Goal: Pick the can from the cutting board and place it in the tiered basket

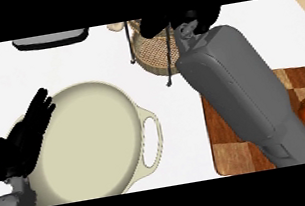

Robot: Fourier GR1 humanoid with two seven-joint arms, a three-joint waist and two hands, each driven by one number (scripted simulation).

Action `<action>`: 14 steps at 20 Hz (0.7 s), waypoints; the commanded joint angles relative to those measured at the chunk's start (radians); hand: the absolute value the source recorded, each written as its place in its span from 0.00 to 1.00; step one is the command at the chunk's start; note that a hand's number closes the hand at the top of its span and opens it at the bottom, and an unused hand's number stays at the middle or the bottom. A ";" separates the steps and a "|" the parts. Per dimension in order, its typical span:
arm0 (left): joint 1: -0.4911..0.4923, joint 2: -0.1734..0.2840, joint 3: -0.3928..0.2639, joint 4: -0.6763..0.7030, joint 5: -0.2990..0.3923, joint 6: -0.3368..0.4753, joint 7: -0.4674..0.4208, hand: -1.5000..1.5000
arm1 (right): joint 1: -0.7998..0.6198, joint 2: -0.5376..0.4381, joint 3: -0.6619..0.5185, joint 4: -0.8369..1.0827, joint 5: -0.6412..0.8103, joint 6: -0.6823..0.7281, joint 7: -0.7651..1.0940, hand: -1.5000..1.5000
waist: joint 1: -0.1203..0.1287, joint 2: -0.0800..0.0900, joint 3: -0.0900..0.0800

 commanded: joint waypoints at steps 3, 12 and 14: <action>0.026 -0.020 -0.005 0.016 -0.017 -0.012 -0.044 0.50 | -0.017 0.009 0.043 0.156 -0.042 -0.103 0.009 1.00 | 0.000 0.008 -0.001; -0.006 0.007 0.023 -0.019 -0.001 -0.029 0.007 0.50 | -0.042 0.001 -0.041 0.401 0.050 -0.274 -0.145 1.00 | 0.006 0.013 -0.001; -0.029 -0.016 0.016 0.021 -0.003 -0.022 0.001 0.50 | -0.085 0.004 -0.062 0.497 0.049 -0.328 -0.170 1.00 | 0.013 0.017 -0.001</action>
